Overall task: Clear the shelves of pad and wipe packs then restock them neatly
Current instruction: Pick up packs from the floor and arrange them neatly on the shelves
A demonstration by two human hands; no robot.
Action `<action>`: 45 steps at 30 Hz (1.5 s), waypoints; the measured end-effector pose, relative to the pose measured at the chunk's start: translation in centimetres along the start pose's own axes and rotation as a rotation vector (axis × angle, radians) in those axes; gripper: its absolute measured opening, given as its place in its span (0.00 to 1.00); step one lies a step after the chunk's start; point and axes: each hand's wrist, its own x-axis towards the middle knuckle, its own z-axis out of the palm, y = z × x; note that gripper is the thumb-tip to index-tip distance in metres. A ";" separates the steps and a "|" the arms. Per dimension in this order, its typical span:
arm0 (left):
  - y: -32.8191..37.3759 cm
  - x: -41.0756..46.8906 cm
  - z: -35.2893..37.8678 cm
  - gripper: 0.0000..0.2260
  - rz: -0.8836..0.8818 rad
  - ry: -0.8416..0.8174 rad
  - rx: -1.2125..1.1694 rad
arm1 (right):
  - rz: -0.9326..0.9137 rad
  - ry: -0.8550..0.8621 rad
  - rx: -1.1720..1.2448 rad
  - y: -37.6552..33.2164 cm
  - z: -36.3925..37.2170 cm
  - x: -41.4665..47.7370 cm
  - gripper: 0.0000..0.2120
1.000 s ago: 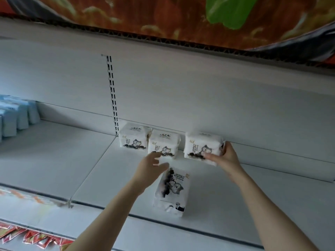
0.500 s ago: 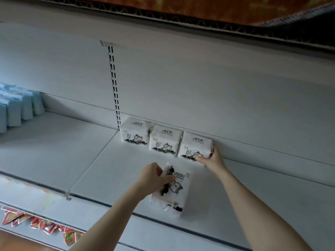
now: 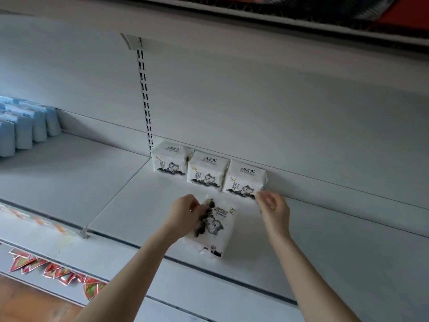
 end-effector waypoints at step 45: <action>-12.3 6.1 -10.7 0.11 0.073 -0.001 -0.306 | -0.064 -0.404 -0.299 -3.0 18.3 -6.2 0.23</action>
